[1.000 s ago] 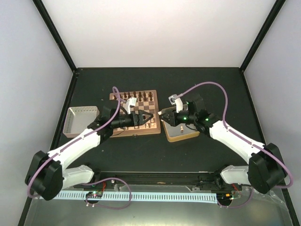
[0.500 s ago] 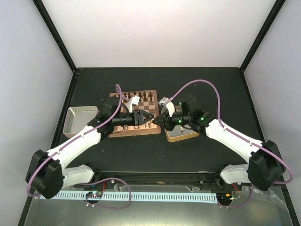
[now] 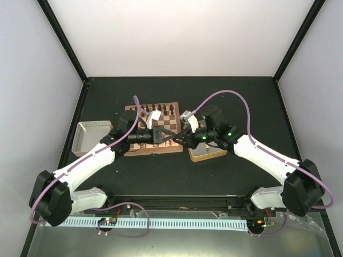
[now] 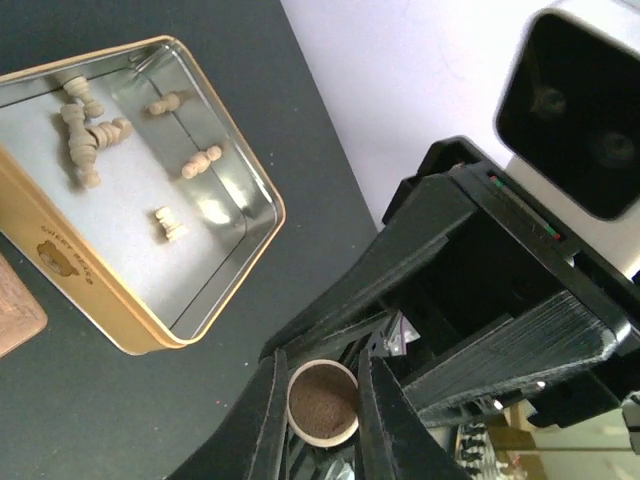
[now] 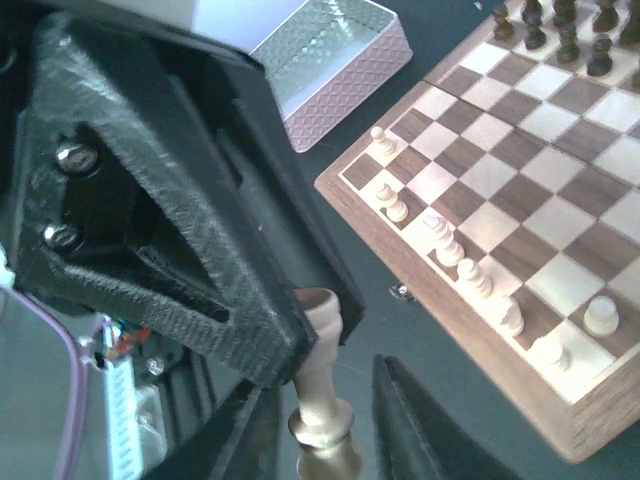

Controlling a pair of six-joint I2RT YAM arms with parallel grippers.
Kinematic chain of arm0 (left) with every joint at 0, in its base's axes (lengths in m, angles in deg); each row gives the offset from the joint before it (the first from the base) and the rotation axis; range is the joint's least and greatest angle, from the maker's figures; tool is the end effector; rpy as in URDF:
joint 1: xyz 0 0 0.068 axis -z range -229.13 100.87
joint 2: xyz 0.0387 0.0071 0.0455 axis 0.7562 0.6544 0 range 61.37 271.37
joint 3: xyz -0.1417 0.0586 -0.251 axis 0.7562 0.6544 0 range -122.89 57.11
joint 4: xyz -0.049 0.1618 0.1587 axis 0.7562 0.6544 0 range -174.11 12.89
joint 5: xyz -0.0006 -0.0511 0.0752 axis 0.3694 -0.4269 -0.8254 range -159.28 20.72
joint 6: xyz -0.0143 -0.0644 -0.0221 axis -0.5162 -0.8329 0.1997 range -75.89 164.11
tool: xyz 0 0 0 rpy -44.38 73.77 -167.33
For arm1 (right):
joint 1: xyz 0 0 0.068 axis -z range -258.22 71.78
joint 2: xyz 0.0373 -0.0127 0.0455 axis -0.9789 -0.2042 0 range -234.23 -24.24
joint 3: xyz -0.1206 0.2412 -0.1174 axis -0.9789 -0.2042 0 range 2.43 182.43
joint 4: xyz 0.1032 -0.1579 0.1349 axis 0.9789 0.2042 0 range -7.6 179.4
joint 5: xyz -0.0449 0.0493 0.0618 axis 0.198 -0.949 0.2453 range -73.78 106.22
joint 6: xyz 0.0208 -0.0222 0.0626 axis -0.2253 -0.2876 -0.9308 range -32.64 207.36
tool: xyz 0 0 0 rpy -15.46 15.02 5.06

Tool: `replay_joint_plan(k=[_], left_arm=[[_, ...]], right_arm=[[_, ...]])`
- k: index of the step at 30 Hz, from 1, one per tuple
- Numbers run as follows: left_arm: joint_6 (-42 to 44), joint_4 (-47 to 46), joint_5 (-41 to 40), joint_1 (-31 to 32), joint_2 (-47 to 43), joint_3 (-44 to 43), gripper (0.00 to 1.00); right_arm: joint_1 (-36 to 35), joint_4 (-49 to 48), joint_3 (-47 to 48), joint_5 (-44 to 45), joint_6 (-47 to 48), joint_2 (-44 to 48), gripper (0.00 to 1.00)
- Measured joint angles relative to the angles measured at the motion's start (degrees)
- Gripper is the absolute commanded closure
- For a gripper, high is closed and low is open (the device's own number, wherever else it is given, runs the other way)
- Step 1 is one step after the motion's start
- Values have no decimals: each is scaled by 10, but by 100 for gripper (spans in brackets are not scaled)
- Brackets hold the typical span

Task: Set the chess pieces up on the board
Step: Place the chess piece on the chessboard.

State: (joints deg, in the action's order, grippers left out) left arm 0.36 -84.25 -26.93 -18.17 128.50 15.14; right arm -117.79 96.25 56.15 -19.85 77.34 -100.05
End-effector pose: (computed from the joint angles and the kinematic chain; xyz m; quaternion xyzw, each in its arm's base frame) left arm 0.1795 -0.1522 0.2918 0.1051 0.8033 -0.5461 0.2133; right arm 0.1845 0.1958 0.2958 -0.3520 0.7832 0.4315 0.2766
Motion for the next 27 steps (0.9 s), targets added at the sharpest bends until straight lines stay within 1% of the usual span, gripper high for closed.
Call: replay_joint_plan(k=[2,5,8,11,13,15,16,18,20,22,27], left_arm=[[0,-4,2,0,-4,0,98],[-9,-14,4,0,-23,0,98],[-26,-27,2,0,-57,-2,98],[-67,-57,-12,2,-87,-3,98],[-101,-86,-24,2,-96,-3,98],[-132,-122,-38,2,-101,-3,98],[-151,-144,-49,2,-103,-2,99],[-173,-178,-63,2,-103,-2,98],[-188,-202,-76,2,-103,-2,98],[-198,-223,-89,2,-103,-2,99],[-213,-266,-111,2,-103,5,98]], right_arm=[[-1,1,2,8,-19,5,51],[-2,-23,-7,13,-67,31,38],[-2,-101,-50,16,-132,97,31],[-2,-203,-99,34,-226,157,27],[-2,-266,-122,59,-301,172,27],[-2,-311,-131,76,-376,165,28],[-2,-333,-130,81,-419,153,29],[-2,-364,-127,81,-476,132,33],[-2,-410,-127,75,-538,108,39],[-2,-456,-127,68,-592,90,48],[-4,-541,-128,61,-677,79,64]])
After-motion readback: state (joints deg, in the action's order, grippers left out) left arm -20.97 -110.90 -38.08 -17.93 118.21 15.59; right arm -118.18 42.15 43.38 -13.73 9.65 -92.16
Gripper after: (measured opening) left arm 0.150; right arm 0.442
